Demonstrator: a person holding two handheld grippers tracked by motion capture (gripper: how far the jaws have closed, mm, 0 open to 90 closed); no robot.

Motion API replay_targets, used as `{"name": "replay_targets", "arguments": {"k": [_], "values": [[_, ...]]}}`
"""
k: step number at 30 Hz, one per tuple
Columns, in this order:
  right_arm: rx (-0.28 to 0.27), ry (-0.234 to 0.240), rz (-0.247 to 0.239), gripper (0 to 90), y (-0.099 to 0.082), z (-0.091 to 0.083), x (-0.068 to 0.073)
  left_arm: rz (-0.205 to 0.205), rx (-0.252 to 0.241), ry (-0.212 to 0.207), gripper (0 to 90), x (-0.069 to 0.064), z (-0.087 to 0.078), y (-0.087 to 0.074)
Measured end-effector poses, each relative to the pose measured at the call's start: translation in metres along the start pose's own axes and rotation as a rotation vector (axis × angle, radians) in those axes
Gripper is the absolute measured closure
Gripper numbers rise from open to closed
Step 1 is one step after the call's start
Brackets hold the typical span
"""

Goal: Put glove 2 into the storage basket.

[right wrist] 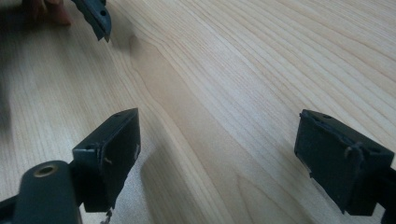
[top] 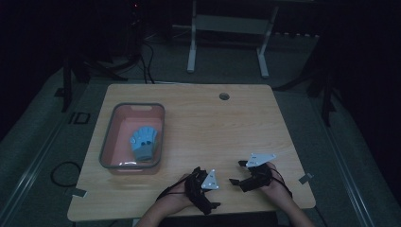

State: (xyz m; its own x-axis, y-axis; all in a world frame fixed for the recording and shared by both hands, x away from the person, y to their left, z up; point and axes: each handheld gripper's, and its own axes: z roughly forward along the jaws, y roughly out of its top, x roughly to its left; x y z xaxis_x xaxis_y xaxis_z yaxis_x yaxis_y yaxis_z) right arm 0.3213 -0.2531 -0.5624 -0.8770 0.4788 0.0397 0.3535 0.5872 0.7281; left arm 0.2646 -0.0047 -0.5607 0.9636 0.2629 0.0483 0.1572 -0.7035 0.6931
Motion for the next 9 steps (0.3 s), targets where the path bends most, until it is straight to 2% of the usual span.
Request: {"name": "replay_targets", "arguments": {"k": [9], "values": [[0.007,-0.005,-0.011,14.4,0.0,0.0003,-0.0003,0.006,0.005,-0.007,4.2,-0.0011,0.0008,-0.0017]]}}
